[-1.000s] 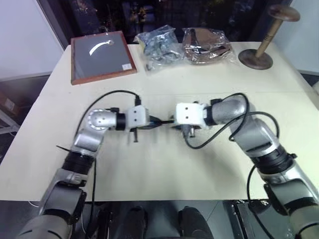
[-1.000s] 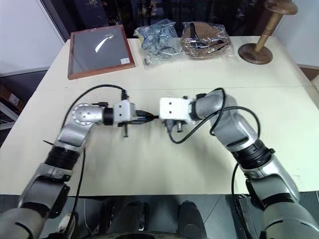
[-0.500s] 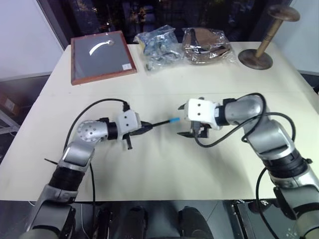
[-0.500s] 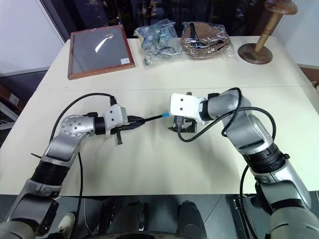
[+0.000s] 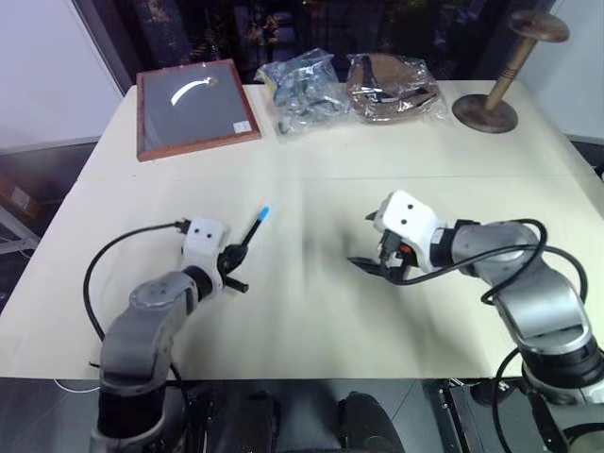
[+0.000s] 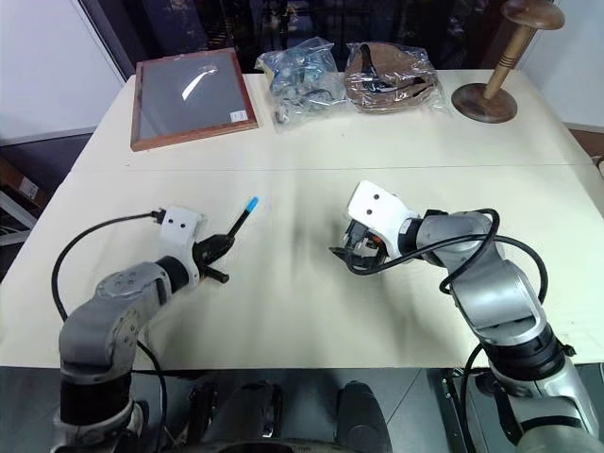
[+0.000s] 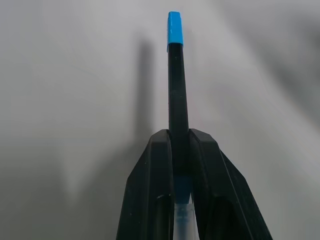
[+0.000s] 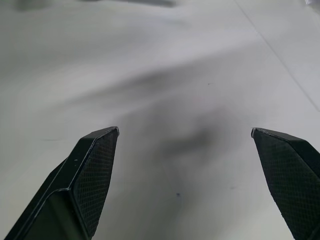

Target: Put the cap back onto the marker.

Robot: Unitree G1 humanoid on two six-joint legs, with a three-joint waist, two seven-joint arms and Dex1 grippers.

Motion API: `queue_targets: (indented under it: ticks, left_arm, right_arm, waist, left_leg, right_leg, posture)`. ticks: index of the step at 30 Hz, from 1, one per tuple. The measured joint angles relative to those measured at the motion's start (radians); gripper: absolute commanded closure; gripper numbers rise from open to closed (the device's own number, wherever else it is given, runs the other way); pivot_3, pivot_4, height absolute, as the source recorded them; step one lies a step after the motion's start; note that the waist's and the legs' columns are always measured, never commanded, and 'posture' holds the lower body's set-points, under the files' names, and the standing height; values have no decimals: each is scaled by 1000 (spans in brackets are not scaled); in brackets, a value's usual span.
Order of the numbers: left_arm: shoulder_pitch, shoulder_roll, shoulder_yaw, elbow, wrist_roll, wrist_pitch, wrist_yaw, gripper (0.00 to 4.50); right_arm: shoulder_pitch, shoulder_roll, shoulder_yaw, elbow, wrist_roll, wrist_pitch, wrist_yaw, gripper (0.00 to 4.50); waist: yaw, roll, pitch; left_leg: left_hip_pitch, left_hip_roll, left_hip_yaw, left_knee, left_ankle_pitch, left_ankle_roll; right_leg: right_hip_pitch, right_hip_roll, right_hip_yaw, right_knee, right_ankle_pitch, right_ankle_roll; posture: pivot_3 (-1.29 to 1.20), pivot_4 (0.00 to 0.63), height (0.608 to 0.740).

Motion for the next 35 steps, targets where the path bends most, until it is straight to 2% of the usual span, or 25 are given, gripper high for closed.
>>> queue_targets:
  ticks: [5,7,8,14,19,26,31,35]
  left_arm:
    - [4,-11,19,-50,-17,90,44,4500]
    - [9,-11,27,-53,-26,90,50,3472]
    - [17,-10,31,-53,-29,90,53,3132]
    - [33,-9,36,-58,-62,86,55,44]
    - [27,44,55,-95,-75,70,58,44]
    - [-1,131,143,-282,-124,118,39,44]
    - [37,207,291,-383,-289,196,24,44]
    - [79,239,358,-383,-497,199,121,44]
  right_arm:
    - [18,-14,0,-11,36,12,-36,93]
    - [19,-21,1,-11,49,12,-49,50]
    - [19,-22,1,-11,52,12,-55,50]
    - [20,-38,4,-10,80,3,-80,50]
    - [20,-87,4,17,105,-54,-57,50]
    - [-15,-145,4,129,149,-173,46,50]
    - [-21,-168,15,198,191,-242,148,50]
    - [-49,-166,26,237,203,-280,174,50]
  waist:
    - [2,0,0]
    - [2,0,0]
    - [1,0,0]
    - [15,0,0]
    - [23,-1,0]
    - [21,-1,0]
    - [21,-1,0]
    - [24,-1,1]
  left_leg:
    - [1,0,1,0,0,0]
    - [1,0,1,0,0,0]
    - [1,0,1,-1,0,0]
    - [1,0,2,0,0,0]
    - [1,0,2,0,0,0]
    - [1,1,2,-1,0,0]
    - [1,1,2,-1,0,0]
    - [1,1,2,0,0,0]
  right_leg:
    - [0,0,1,-2,0,0]
    - [0,0,1,-3,0,0]
    - [0,0,1,-3,0,0]
    - [0,0,2,-3,0,0]
    - [0,0,2,-4,0,0]
    - [0,0,2,-5,0,0]
    - [0,0,2,-5,0,0]
    - [1,0,2,-6,0,0]
  posture:
    - [0,150,740]
    - [0,150,740]
    - [0,150,740]
    - [0,150,740]
    - [0,150,740]
    - [0,150,740]
    - [0,150,740]
    - [0,150,740]
